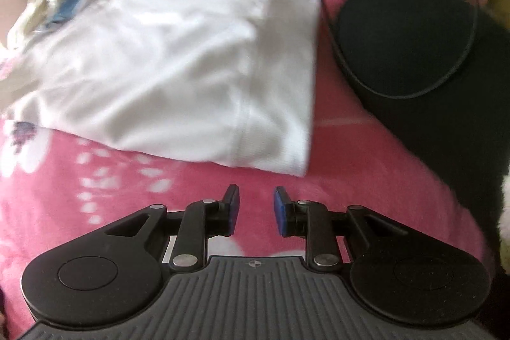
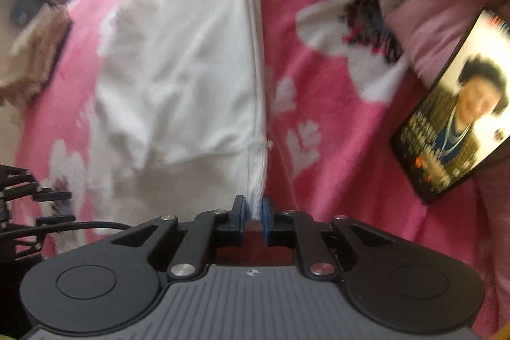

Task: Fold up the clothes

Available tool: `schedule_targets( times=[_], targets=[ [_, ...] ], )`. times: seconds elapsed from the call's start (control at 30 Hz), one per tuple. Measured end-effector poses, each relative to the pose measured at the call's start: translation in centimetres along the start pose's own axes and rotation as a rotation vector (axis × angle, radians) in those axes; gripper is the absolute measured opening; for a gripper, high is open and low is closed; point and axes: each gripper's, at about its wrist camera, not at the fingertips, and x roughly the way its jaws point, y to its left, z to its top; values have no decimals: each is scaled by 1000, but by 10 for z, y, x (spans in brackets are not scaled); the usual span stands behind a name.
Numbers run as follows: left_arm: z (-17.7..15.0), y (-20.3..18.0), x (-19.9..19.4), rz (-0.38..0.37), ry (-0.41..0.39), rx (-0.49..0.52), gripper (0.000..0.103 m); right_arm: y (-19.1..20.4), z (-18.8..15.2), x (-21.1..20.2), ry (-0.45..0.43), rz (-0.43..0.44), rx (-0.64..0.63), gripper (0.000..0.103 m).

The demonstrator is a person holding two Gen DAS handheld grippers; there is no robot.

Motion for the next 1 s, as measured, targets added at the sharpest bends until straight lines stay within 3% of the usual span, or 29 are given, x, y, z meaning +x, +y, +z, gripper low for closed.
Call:
schedule_targets(
  times=[0.17,0.23,0.33,0.47,0.6,0.73,0.87,0.93,1.0],
  targets=[
    [27,20,4,-13,-116,-107,24,26,25,1,-166,42,-79,13],
    [36,17,22,-39,-130,-115,24,35,29,21,-170,36,-101,12],
    [32,10,56,-37,-31,-107,24,40,21,53,-94,-6,-135,12],
    [19,8,46,-32,-39,-101,27,40,18,52,-49,-36,-154,13],
    [22,41,24,-86,-86,-205,27,45,49,28,-152,4,-127,13],
    [34,79,27,-73,-146,-303,29,53,100,42,-276,-45,-122,13],
    [44,108,60,-70,-162,-392,31,56,150,78,-382,-77,-99,13],
    [37,117,82,-92,-114,-438,31,58,172,95,-418,-88,-106,13],
    [29,121,91,-112,-122,-467,31,56,192,111,-438,-102,-111,13]
  ],
)
